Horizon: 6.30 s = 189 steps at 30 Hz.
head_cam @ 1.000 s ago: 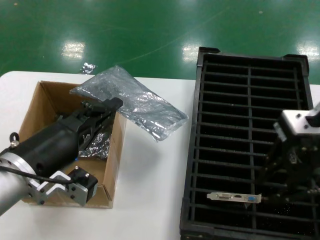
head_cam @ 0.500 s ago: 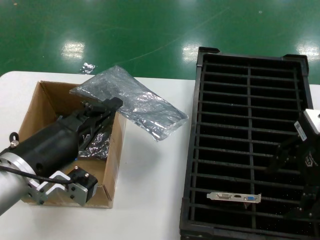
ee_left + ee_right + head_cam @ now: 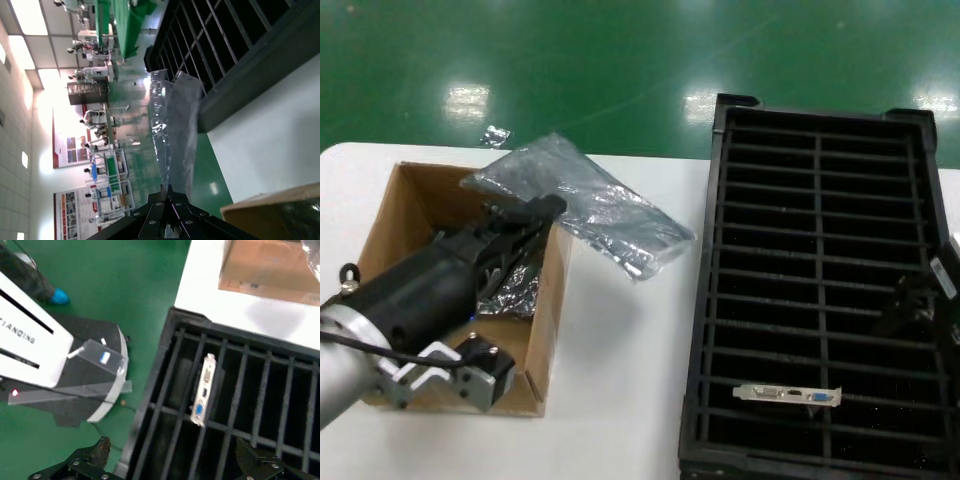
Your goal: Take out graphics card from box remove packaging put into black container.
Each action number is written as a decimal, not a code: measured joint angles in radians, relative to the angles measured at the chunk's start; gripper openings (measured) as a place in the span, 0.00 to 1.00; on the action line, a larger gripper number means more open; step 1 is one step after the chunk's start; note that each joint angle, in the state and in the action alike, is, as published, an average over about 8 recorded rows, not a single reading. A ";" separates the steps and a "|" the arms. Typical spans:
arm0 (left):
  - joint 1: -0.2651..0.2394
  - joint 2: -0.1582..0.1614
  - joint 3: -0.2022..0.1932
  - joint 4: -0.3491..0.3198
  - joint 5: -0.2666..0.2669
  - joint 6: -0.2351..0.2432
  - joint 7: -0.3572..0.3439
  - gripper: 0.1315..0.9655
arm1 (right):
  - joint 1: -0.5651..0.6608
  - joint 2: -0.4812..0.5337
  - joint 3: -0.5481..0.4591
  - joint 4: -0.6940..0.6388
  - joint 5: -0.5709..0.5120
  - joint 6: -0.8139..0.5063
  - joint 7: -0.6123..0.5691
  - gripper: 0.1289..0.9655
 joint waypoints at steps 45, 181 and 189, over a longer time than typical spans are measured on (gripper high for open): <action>0.000 0.000 0.000 0.000 0.000 0.000 0.000 0.01 | -0.620 0.054 0.589 -0.018 1.077 0.202 0.085 1.00; 0.031 0.301 -0.279 0.187 0.317 -0.018 -0.544 0.99 | -0.952 -0.124 0.686 -0.061 0.840 0.424 -0.121 1.00; 0.059 0.326 -0.265 0.201 0.178 -0.064 -0.546 1.00 | -1.034 -0.178 0.752 -0.016 0.745 0.585 -0.148 1.00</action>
